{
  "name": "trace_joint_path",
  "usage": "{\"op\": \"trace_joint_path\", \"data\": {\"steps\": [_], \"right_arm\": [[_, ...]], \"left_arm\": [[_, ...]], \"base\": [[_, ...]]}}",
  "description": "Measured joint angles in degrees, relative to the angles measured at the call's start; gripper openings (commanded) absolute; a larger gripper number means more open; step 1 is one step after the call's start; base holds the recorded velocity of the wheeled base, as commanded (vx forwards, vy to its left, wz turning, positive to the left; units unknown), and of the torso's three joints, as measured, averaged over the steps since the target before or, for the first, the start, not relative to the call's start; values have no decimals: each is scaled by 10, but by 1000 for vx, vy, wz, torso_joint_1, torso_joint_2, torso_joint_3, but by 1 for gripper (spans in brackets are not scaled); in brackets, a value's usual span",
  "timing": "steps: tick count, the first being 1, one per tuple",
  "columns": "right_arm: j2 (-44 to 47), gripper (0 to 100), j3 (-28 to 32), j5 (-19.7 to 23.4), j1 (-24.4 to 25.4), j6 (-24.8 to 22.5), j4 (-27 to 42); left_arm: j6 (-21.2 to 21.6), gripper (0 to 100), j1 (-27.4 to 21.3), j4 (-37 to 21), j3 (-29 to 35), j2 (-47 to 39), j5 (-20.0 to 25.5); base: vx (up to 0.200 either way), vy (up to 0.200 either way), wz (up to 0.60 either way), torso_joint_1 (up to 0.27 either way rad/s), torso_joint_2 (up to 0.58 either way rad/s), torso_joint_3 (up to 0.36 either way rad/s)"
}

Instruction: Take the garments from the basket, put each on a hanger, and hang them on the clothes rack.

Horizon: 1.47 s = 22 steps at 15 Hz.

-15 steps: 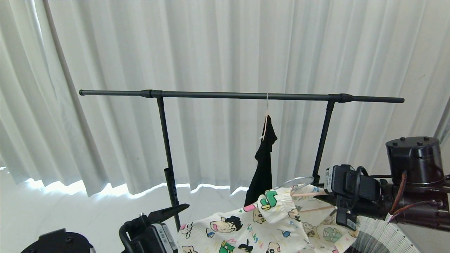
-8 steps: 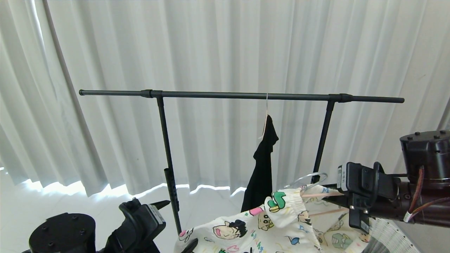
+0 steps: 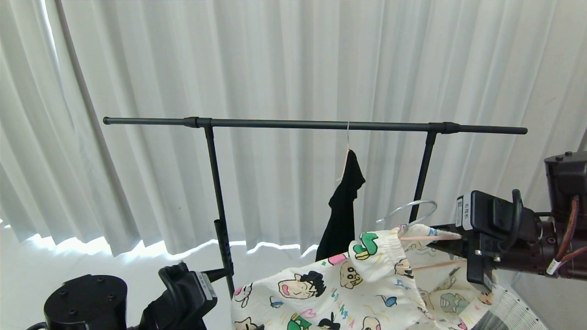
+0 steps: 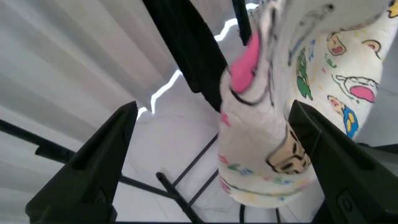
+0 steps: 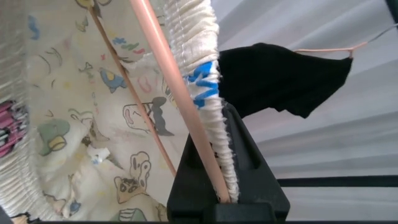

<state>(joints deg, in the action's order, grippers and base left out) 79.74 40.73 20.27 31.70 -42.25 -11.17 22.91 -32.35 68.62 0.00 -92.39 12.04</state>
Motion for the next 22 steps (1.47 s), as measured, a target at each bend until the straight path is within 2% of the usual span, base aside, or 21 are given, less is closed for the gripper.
{"op": "trace_joint_path", "data": {"steps": [2,3,7,9,14,16,18,20,21,22], "right_arm": [[-5,0,35,14,-1,0,64],[-8,0,53,22,-1,-1,84],[-13,0,69,25,-3,-1,93],[-14,0,66,25,-20,-1,99],[-17,0,63,27,-64,0,105],[-17,0,63,27,-64,31,105],[-17,0,63,26,-56,66,103],[-17,0,64,24,-49,79,102],[-17,0,64,24,-49,80,102],[-17,0,64,24,-48,80,102]], "left_arm": [[0,100,19,0,0,-11,0],[-1,0,26,0,0,-15,3],[-1,0,35,0,0,-21,3],[-3,0,52,0,0,-22,2],[-5,0,160,0,0,-25,4],[-5,0,195,0,0,-29,5],[-2,0,200,0,0,-30,5],[3,0,195,2,0,-30,4],[4,100,193,2,0,-30,4],[4,100,193,2,0,-30,3]], "base": [[0,0,0,0,0,0],[0,0,0,0,0,0],[0,0,0,0,0,0],[0,0,0,0,0,0],[0,0,0,0,0,0],[0,0,0,0,0,0],[0,0,0,0,0,0],[0,0,0,0,0,0],[0,0,0,0,0,0],[0,0,0,0,0,0]]}}
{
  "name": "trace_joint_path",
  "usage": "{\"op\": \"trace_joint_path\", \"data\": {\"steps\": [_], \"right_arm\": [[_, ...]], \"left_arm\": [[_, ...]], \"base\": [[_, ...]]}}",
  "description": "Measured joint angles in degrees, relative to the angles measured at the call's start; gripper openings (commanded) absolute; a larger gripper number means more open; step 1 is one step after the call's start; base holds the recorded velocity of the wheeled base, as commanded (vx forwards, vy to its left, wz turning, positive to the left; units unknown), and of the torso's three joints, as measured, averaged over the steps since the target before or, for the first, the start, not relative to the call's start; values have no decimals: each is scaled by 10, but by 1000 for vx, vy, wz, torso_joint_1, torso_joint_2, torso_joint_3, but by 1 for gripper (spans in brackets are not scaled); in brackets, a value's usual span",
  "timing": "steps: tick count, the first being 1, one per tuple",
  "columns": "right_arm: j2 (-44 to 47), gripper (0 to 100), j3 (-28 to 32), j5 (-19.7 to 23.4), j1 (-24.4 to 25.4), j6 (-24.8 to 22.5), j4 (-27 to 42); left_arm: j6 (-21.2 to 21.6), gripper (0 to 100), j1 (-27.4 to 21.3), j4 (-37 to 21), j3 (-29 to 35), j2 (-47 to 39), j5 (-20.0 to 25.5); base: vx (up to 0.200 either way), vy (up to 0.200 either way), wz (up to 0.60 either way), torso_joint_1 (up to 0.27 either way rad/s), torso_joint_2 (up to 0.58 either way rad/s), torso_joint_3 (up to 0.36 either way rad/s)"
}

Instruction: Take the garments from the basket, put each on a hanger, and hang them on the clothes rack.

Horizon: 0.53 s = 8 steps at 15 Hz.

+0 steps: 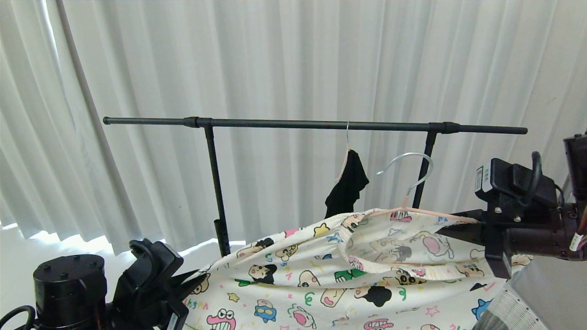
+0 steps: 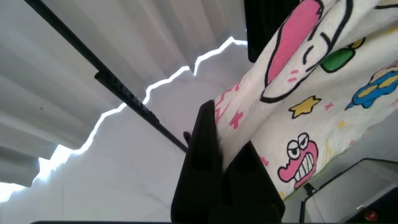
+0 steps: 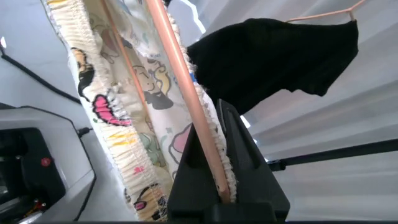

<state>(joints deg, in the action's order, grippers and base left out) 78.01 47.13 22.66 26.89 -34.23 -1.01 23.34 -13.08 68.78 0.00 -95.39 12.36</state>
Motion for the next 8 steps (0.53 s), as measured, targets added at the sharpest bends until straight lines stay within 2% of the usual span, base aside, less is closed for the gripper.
{"op": "trace_joint_path", "data": {"steps": [4,6,8], "right_arm": [[-3,0,2,-9,-1,22,0],[-9,0,2,-49,-12,31,6],[-18,0,1,-70,-32,41,44]], "left_arm": [[-4,100,-1,1,0,7,-2],[-4,100,0,1,0,13,-17],[-1,100,-6,1,0,21,-22]], "base": [[0,0,0,0,0,0],[0,0,0,0,0,0],[0,0,0,0,0,0]]}}
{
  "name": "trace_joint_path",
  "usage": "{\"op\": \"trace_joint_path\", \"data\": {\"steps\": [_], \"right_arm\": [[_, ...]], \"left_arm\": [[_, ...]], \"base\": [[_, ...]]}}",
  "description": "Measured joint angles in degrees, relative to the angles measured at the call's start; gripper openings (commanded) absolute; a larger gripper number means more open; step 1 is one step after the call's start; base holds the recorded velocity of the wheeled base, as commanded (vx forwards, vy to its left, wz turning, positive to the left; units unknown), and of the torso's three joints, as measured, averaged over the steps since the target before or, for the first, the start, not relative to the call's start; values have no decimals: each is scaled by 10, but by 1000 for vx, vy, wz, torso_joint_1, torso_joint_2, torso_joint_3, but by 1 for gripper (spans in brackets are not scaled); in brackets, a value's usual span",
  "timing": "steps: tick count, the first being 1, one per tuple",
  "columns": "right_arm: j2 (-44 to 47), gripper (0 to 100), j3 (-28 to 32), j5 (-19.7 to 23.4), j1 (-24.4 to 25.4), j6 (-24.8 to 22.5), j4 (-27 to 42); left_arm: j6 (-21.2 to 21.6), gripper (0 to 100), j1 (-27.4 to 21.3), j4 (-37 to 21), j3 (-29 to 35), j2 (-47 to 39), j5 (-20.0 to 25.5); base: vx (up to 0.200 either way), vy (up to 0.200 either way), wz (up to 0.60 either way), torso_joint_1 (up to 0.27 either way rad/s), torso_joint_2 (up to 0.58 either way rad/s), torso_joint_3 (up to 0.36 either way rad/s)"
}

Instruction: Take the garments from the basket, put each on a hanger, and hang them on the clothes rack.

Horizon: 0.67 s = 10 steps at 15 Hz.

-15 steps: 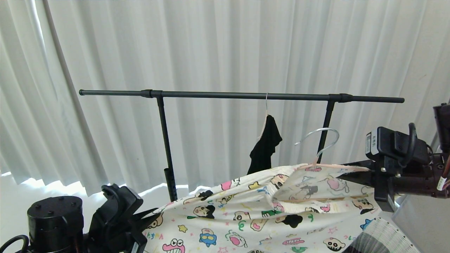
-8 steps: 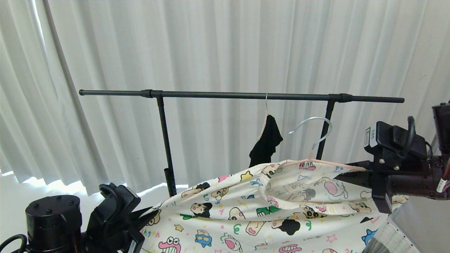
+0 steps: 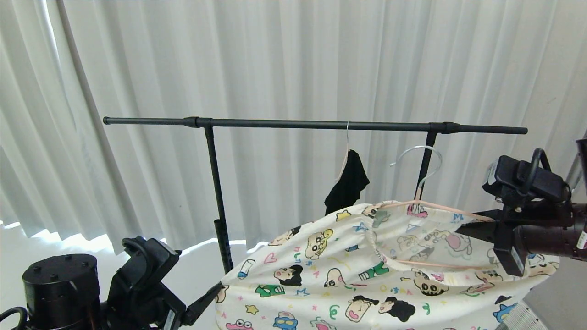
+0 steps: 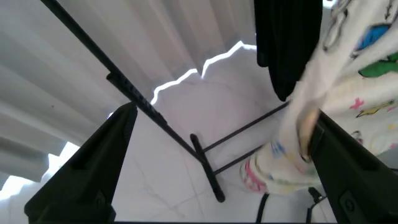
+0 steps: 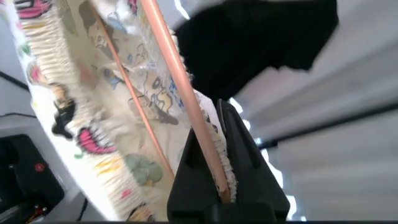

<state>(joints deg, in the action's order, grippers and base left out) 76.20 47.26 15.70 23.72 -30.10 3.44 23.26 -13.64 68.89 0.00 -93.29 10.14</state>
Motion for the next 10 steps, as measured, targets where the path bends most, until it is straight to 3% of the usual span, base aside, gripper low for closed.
{"op": "trace_joint_path", "data": {"steps": [2,6,8,10], "right_arm": [[-14,0,0,-40,-17,27,42],[-37,0,0,-51,-19,132,44],[-46,0,-2,-89,-23,137,59],[-52,0,-3,-142,-28,146,81]], "left_arm": [[0,100,-16,0,0,9,-1],[-3,100,-46,0,0,21,-8],[-30,100,-52,0,0,26,-50],[-81,100,-53,-1,5,42,-127]], "base": [[0,0,0,0,0,0],[0,0,0,0,0,0],[0,0,0,0,0,0],[0,0,0,0,0,0]]}}
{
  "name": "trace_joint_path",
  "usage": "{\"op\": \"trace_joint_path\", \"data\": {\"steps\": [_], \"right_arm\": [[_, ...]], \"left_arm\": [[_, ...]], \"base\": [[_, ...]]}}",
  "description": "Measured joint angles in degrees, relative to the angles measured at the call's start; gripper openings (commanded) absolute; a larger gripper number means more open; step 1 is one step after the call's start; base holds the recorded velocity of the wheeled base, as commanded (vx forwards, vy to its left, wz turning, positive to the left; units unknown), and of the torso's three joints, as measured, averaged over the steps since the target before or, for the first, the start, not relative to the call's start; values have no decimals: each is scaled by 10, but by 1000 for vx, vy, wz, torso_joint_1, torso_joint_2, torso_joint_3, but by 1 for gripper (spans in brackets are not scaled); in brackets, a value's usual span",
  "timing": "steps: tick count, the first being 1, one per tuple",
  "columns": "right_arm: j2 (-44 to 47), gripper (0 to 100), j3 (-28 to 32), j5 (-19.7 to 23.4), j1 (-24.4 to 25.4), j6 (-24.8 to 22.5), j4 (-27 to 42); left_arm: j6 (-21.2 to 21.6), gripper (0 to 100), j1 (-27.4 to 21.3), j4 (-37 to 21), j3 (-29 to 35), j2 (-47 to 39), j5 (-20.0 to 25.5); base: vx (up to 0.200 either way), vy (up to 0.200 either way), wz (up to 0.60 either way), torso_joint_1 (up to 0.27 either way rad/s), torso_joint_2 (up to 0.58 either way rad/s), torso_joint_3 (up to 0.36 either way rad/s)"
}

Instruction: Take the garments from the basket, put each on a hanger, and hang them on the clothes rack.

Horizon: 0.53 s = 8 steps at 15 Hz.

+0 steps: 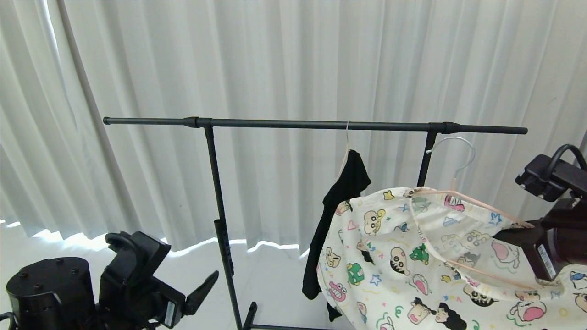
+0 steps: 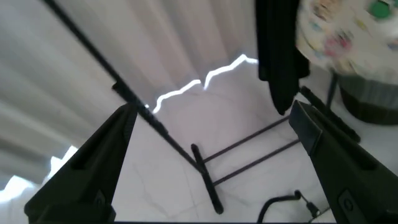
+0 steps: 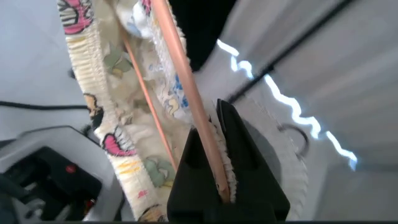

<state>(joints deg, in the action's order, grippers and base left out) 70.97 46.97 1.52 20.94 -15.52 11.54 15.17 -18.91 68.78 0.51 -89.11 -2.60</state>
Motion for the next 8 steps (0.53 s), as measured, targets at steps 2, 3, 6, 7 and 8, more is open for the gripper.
{"op": "trace_joint_path", "data": {"steps": [2,3,6,7,8], "right_arm": [[-8,0,0,-20,-6,23,20],[-13,0,-1,-38,-7,37,38],[-31,0,2,-55,-9,56,72],[-38,0,2,-56,-10,57,92],[-45,0,4,-58,-11,57,96]], "left_arm": [[-35,100,7,-3,27,17,-57],[-40,100,19,-17,40,27,-63],[-64,100,45,-140,102,72,-65],[-84,100,47,-223,135,92,-65],[-103,100,49,-277,166,112,-65]], "base": [[0,0,0,0,0,0],[0,0,0,0,0,0],[0,0,0,0,0,0],[0,0,0,0,0,0],[0,0,0,0,0,0]]}}
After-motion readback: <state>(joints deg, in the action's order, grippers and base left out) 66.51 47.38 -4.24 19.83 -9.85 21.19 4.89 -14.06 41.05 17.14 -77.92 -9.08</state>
